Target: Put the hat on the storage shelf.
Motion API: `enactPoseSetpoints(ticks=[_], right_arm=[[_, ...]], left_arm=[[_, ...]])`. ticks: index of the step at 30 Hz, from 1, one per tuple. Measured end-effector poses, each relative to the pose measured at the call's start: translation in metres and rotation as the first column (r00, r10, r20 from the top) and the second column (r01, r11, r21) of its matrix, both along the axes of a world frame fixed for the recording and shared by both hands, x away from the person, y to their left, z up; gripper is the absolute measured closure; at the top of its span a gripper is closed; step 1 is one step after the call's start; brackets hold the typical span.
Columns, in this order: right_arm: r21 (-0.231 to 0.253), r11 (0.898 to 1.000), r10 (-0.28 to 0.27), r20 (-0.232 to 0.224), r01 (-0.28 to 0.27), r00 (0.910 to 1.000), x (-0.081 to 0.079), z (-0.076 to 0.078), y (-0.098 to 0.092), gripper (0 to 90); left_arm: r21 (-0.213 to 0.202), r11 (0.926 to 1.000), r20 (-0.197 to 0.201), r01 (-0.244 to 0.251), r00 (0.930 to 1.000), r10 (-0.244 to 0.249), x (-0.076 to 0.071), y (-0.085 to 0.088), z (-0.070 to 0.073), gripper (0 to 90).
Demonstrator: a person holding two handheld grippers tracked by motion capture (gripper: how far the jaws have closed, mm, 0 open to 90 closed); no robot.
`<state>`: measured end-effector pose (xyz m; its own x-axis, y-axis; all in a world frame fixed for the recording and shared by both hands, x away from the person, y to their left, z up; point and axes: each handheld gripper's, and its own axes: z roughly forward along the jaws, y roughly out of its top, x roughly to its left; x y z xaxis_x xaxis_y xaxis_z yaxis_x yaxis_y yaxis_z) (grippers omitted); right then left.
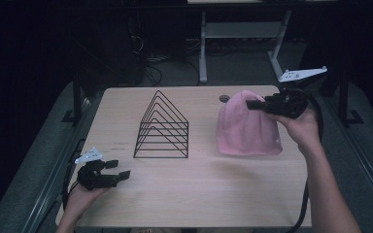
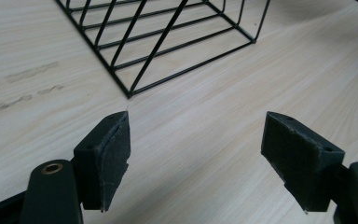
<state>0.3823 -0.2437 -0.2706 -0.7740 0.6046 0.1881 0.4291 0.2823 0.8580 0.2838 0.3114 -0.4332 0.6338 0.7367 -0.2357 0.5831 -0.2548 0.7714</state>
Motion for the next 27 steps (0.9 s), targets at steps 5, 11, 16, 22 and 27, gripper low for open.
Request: enactPoseSetpoints(ticks=[5, 11, 16, 22, 27], right_arm=[[-0.011, 1.000, 0.017, 0.013, -0.017, 0.9998, -0.002, 0.009, 0.006, 78.0], [-0.013, 1.000, 0.029, 0.026, -0.028, 0.9993, -0.003, 0.016, 0.011, 77.9], [-0.012, 0.999, 0.043, 0.039, -0.042, 0.9983, -0.005, 0.025, 0.017, 77.9], [-0.017, 0.998, 0.068, 0.054, -0.067, 0.9963, -0.006, 0.035, 0.025, 77.7], [-0.015, 0.996, 0.088, 0.066, -0.087, 0.9939, -0.008, 0.041, 0.033, 77.6]], left_arm=[[-0.002, 0.9998, 0.000, 0.018, 0.9998, -0.018, 0.001, -0.004, 0.003, 23.7], [0.003, 0.9989, 0.013, 0.047, 0.9988, -0.047, 0.000, -0.008, 0.013, 23.4], [0.010, 0.9968, 0.032, 0.079, 0.9964, -0.079, -0.004, -0.011, 0.023, 22.9], [0.007, 0.9934, 0.045, 0.115, 0.9924, -0.115, -0.004, -0.014, 0.036, 22.7], [0.009, 0.9912, 0.052, 0.132, 0.9899, -0.132, -0.003, -0.016, 0.043, 22.6]])
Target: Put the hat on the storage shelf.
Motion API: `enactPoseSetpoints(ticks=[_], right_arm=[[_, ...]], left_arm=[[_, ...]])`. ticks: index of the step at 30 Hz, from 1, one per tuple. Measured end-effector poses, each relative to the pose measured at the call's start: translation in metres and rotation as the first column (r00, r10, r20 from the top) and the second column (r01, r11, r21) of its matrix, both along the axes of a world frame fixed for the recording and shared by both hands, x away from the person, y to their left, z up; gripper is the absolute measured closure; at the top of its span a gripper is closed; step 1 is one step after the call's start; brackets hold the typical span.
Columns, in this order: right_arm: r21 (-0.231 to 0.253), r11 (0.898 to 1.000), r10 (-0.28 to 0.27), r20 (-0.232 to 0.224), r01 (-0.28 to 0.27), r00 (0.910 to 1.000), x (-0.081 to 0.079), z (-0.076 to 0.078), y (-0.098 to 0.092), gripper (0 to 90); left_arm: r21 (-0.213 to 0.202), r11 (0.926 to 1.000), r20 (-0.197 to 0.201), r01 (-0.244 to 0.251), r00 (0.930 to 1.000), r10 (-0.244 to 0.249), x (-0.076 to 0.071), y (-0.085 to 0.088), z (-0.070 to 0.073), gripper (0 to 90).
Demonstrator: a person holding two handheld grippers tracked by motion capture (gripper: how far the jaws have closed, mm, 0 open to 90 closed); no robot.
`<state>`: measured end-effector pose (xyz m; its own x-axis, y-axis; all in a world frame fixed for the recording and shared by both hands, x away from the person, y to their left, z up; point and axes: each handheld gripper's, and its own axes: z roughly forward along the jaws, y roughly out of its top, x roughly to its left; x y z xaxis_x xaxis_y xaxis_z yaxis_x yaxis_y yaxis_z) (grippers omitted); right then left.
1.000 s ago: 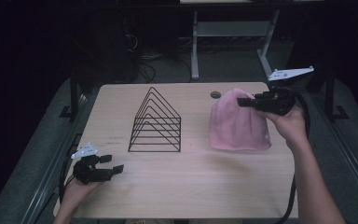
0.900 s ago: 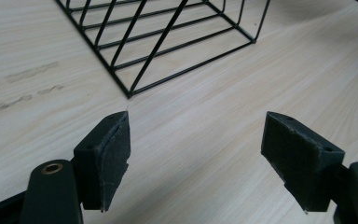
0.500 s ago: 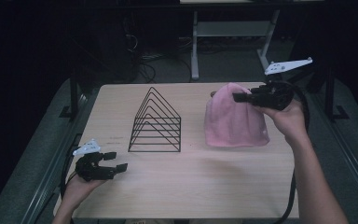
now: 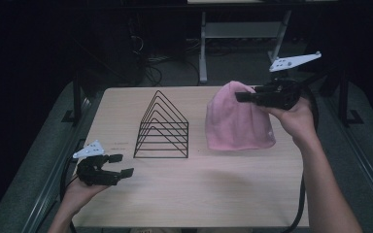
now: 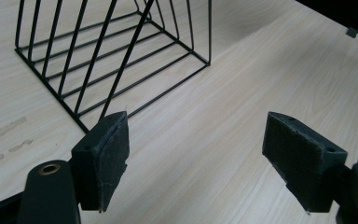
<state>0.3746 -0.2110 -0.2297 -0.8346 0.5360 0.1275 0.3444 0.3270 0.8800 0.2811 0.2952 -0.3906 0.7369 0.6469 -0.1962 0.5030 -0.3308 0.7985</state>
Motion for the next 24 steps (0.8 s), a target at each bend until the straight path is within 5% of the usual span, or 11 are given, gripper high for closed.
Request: enactPoseSetpoints(ticks=[24], right_arm=[[0.016, 0.998, 0.061, 0.033, -0.061, 0.9976, -0.004, 0.026, 0.032, 77.6]], left_arm=[[0.008, 0.9934, 0.062, 0.114, 0.9915, -0.114, 0.007, -0.025, 0.049, 22.7]])
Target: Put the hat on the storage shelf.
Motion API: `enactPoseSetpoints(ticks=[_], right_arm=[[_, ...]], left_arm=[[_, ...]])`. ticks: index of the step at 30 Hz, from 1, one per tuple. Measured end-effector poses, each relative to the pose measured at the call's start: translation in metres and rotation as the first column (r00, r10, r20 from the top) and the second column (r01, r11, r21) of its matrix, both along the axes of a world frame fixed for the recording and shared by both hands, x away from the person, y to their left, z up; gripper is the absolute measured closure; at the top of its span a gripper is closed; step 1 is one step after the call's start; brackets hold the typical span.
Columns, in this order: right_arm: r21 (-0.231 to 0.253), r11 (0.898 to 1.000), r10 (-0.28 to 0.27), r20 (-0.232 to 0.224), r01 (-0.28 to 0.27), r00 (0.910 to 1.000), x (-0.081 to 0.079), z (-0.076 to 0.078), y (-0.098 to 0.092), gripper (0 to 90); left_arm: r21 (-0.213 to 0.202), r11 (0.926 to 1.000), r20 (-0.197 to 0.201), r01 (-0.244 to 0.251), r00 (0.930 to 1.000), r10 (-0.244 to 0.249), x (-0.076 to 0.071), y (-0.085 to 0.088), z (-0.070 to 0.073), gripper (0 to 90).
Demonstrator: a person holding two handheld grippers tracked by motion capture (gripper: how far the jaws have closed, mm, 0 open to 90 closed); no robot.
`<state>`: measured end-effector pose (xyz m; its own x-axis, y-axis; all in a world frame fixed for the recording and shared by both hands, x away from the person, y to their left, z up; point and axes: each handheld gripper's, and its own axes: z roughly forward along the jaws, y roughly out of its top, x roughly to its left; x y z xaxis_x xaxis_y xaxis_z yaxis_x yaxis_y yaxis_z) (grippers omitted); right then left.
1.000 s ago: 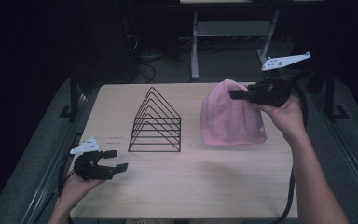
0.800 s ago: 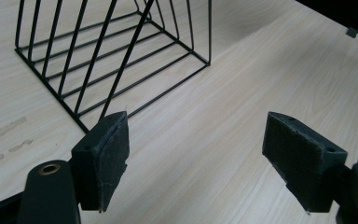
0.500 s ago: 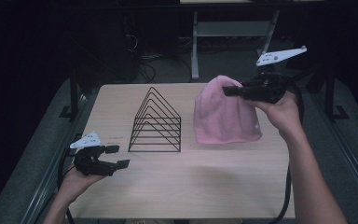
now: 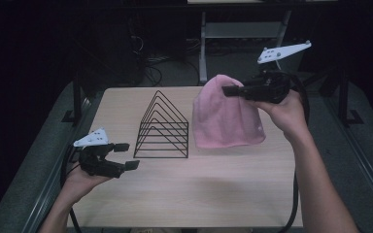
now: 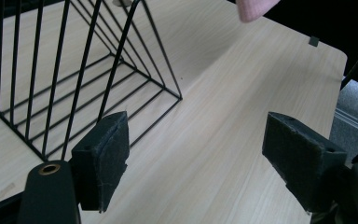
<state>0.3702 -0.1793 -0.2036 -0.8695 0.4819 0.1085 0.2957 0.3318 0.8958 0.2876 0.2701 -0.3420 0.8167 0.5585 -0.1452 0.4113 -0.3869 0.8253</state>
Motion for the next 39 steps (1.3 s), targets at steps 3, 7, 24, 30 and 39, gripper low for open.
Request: enactPoseSetpoints(ticks=[3, 7, 24, 30, 39], right_arm=[[0.001, 1.000, 0.010, 0.003, -0.010, 0.9999, 0.001, 0.001, 0.004, 77.7], [0.000, 0.999, 0.035, 0.006, -0.035, 0.9994, 0.001, 0.003, 0.015, 77.6], [0.006, 0.995, 0.097, 0.044, -0.098, 0.9943, -0.007, 0.018, 0.044, 77.6], [0.004, 0.993, 0.119, 0.054, -0.119, 0.9915, -0.004, 0.019, 0.056, 77.3], [0.008, 0.988, 0.154, 0.062, -0.154, 0.9862, 0.000, 0.021, 0.076, 77.3]], left_arm=[[0.002, 1.0000, 0.002, 0.006, 1.0000, -0.006, 0.002, -0.002, 0.003, 22.7], [0.007, 0.9998, 0.014, 0.018, 0.9997, -0.019, 0.005, -0.006, 0.009, 22.7], [-0.006, 0.9955, 0.029, 0.094, 0.9951, -0.094, 0.023, -0.035, 0.027, 21.4], [-0.001, 0.9920, 0.027, 0.126, 0.9916, -0.126, 0.027, -0.045, 0.034, 21.6], [-0.013, 0.9868, 0.009, 0.162, 0.9868, -0.161, 0.042, -0.049, 0.036, 32.9]])
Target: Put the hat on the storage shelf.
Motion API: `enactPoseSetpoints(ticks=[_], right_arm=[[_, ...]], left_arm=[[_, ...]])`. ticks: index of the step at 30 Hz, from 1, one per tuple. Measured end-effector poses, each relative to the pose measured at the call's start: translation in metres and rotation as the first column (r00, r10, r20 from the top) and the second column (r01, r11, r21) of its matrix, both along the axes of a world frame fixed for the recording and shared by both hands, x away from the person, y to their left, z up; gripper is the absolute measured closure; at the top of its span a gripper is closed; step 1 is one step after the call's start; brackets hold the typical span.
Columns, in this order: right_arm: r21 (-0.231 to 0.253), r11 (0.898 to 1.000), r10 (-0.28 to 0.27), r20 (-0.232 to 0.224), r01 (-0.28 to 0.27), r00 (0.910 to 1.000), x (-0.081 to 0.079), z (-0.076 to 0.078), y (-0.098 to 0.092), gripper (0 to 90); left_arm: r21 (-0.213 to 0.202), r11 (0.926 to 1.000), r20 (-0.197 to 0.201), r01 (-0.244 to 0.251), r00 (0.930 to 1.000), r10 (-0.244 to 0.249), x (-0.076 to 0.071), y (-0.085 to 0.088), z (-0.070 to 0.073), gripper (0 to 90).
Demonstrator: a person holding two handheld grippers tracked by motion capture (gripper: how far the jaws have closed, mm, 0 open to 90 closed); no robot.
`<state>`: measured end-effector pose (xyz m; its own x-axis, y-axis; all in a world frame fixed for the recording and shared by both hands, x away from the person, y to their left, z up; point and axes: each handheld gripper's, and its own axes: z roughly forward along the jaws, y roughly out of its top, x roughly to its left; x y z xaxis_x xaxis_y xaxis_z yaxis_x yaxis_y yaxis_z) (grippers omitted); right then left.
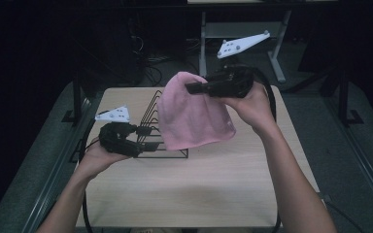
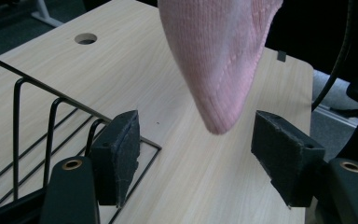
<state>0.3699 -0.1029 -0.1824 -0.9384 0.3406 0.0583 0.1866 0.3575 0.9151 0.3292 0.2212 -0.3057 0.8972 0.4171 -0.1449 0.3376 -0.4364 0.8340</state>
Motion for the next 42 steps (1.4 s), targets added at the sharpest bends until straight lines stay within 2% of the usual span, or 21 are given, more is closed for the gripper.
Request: enactPoseSetpoints(ticks=[5, 10, 14, 16, 19, 26, 32, 33, 35, 42], right_arm=[[-0.007, 1.000, 0.021, 0.013, -0.021, 0.9997, 0.003, 0.003, 0.014, 77.3], [-0.002, 0.999, 0.038, 0.017, -0.038, 0.9991, 0.007, 0.006, 0.024, 77.3], [0.005, 0.999, 0.053, 0.022, -0.053, 0.9984, 0.008, 0.007, 0.031, 77.3], [0.010, 0.998, 0.056, 0.024, -0.056, 0.9981, 0.009, 0.008, 0.035, 77.3], [0.020, 0.998, 0.057, 0.028, -0.057, 0.9980, 0.011, 0.009, 0.038, 77.3], [0.044, 0.998, 0.045, 0.040, -0.047, 0.9982, 0.018, 0.012, 0.042, 77.3], [0.058, 0.998, 0.016, 0.044, -0.018, 0.9989, 0.024, 0.015, 0.043, 76.8], [0.055, 0.998, -0.005, 0.057, 0.001, 0.9984, 0.029, 0.015, 0.044, 76.6], [0.059, 0.998, -0.014, 0.053, 0.010, 0.9985, 0.033, 0.014, 0.044, 76.5], [0.061, 0.997, -0.050, 0.033, 0.048, 0.9982, 0.052, 0.004, 0.048, 76.5]], left_arm=[[0.003, 0.9998, -0.007, 0.018, 0.9998, -0.018, 0.004, 0.001, -0.001, 39.7], [-0.014, 0.9998, 0.000, 0.017, 0.9999, -0.017, 0.004, 0.001, 0.002, 43.8], [-0.028, 0.9995, -0.008, 0.011, 0.9999, -0.012, 0.007, 0.003, 0.004, 51.2], [-0.045, 0.9990, -0.007, 0.004, 1.0000, -0.005, 0.009, 0.006, 0.004, 56.2], [-0.045, 0.9990, -0.006, -0.009, 0.9999, 0.009, 0.012, 0.010, 0.007, 66.1], [-0.009, 0.9997, 0.032, -0.024, 0.9992, 0.025, 0.020, 0.018, 0.020, 79.4], [0.015, 0.9983, 0.044, -0.056, 0.9975, 0.055, 0.029, 0.024, 0.029, 81.7], [0.028, 0.9970, 0.049, -0.071, 0.9963, 0.070, 0.034, 0.026, 0.031, 81.8], [0.050, 0.9954, 0.053, -0.082, 0.9954, 0.079, 0.039, 0.029, 0.033, 81.9], [0.067, 0.9907, 0.040, -0.119, 0.9924, 0.116, 0.057, 0.035, 0.028, 81.9]])
